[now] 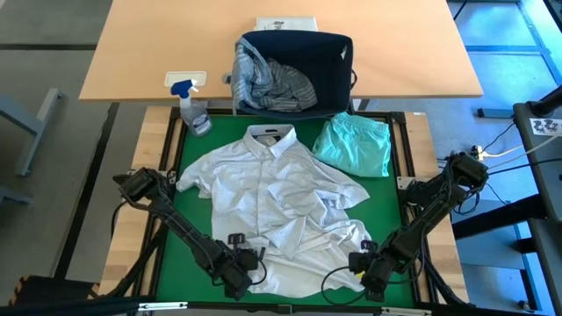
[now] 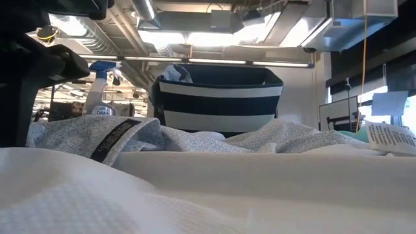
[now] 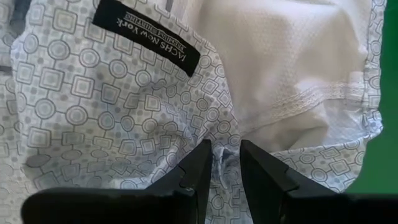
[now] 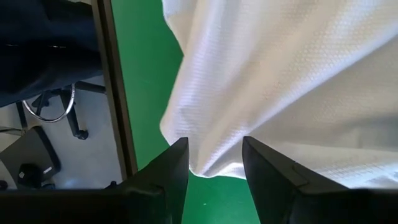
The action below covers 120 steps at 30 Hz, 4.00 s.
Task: Fold laundry
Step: Fold the white polo shirt
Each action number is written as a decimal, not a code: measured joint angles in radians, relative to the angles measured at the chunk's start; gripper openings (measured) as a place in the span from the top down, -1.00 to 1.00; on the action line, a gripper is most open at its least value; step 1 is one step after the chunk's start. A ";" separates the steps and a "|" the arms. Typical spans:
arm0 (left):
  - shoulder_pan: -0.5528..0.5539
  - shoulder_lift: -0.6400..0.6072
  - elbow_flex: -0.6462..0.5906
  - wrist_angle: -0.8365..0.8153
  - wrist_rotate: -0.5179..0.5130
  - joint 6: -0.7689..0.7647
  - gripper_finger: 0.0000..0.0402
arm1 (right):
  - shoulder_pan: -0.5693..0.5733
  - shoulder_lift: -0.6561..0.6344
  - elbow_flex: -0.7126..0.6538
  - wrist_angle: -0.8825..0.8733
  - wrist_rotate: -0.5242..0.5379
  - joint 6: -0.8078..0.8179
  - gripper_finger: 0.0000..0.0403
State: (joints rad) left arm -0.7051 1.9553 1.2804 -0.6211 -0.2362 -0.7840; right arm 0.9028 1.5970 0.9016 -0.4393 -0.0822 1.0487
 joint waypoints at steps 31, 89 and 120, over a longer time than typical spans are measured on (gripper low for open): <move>0.018 -0.011 0.000 -0.015 0.092 0.018 0.43 | 0.000 -0.001 0.000 0.028 0.002 0.017 0.26; 0.012 -0.536 -0.262 -0.137 0.082 0.156 0.60 | -0.178 0.131 0.001 0.327 0.377 0.058 0.26; 0.308 -0.678 -0.921 0.569 -0.017 0.138 0.65 | -0.422 0.119 0.000 0.781 0.111 0.095 0.26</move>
State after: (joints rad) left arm -0.3973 1.2778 0.3599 -0.0521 -0.2527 -0.6456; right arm 0.4806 1.7165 0.9016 0.3418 0.0290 1.1432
